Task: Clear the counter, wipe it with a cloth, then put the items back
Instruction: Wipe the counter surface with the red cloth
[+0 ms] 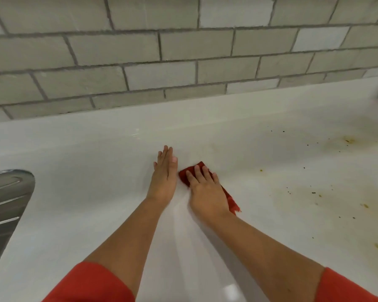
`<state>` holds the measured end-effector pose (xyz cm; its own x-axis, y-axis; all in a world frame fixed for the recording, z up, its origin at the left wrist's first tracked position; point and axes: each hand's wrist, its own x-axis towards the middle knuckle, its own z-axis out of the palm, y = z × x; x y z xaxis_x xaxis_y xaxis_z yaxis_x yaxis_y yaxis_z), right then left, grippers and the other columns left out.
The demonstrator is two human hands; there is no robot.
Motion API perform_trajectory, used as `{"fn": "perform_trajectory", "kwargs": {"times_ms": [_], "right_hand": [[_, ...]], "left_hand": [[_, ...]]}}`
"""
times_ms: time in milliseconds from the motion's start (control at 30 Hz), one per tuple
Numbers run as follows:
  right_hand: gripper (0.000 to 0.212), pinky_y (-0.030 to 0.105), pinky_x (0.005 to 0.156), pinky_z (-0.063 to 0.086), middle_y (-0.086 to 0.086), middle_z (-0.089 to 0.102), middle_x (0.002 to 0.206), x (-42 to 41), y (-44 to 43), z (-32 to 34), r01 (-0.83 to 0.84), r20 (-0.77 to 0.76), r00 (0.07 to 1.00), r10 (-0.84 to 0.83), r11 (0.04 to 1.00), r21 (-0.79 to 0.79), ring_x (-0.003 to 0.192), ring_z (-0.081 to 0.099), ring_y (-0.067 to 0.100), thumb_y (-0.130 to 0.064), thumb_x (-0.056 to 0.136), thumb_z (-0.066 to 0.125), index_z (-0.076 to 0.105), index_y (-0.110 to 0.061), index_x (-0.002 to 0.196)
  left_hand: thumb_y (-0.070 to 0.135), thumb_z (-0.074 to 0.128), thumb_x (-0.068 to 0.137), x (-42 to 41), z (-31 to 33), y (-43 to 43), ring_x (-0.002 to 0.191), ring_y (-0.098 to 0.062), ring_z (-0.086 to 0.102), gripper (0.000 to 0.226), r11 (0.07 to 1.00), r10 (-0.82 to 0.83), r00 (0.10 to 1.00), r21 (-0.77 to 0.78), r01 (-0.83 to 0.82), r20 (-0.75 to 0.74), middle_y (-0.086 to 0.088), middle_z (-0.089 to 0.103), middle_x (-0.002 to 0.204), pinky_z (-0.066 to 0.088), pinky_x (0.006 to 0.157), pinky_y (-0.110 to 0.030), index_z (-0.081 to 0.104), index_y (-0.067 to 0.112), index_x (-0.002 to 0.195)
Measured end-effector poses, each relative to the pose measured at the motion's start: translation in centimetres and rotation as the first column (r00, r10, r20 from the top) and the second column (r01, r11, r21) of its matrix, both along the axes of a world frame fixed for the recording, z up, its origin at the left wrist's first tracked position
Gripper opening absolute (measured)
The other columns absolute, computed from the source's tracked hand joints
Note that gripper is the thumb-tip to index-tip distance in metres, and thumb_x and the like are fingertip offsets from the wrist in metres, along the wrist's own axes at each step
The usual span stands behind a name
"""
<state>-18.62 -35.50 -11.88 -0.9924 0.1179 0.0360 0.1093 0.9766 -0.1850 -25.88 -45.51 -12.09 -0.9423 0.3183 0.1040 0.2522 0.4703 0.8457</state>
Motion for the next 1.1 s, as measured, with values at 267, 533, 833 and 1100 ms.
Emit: {"fn": "perform_trajectory", "kwargs": {"times_ms": [267,533,833,1100], "right_hand": [[0.057,0.037,0.119,0.002,0.006,0.002,0.160,-5.8,7.4,0.0,0.190,0.039,0.981,-0.191,0.982,0.020,0.148,-0.001,0.021,-0.013,0.097,0.031,0.012,-0.017,0.150],[0.049,0.036,0.119,0.009,0.013,0.023,0.154,-2.2,3.2,0.9,0.137,-0.013,0.989,-0.149,0.932,-0.336,0.145,0.015,0.027,-0.006,0.096,0.030,0.029,-0.012,0.145],[0.056,0.035,0.111,0.032,0.006,0.027,0.150,-5.8,15.4,3.8,0.357,0.255,0.915,-0.314,0.922,-0.149,0.138,0.029,0.026,-0.007,0.093,0.041,0.030,-0.023,0.146],[0.050,0.042,0.111,0.033,0.002,0.023,0.154,-6.1,16.7,2.6,0.202,0.297,0.932,-0.208,0.978,0.049,0.139,0.028,0.026,-0.016,0.099,0.029,0.025,-0.033,0.147]], "left_hand": [[0.045,0.016,0.098,0.1,-0.3,-0.1,0.142,0.004,-0.008,0.055,0.999,0.002,0.999,-0.048,-0.004,-0.043,0.016,0.001,0.157,-0.009,0.116,-0.021,0.012,0.027,0.149],[0.036,0.024,0.100,1.0,0.7,0.3,0.139,0.005,0.003,0.048,0.999,0.039,0.996,-0.003,-0.039,-0.083,0.012,0.016,0.156,-0.004,0.118,-0.023,0.024,0.025,0.147],[0.063,-0.026,0.062,6.3,1.1,11.6,0.147,-0.027,-0.002,0.107,0.850,-0.075,0.994,-0.527,0.021,-0.082,-0.015,0.003,0.158,-0.012,0.116,-0.038,0.002,0.007,0.149],[0.033,0.021,0.100,-0.9,-0.3,7.1,0.147,-0.021,-0.002,0.062,0.766,-0.101,0.990,-0.643,0.015,-0.097,-0.010,-0.002,0.159,-0.006,0.118,-0.032,-0.005,0.006,0.149]]}}
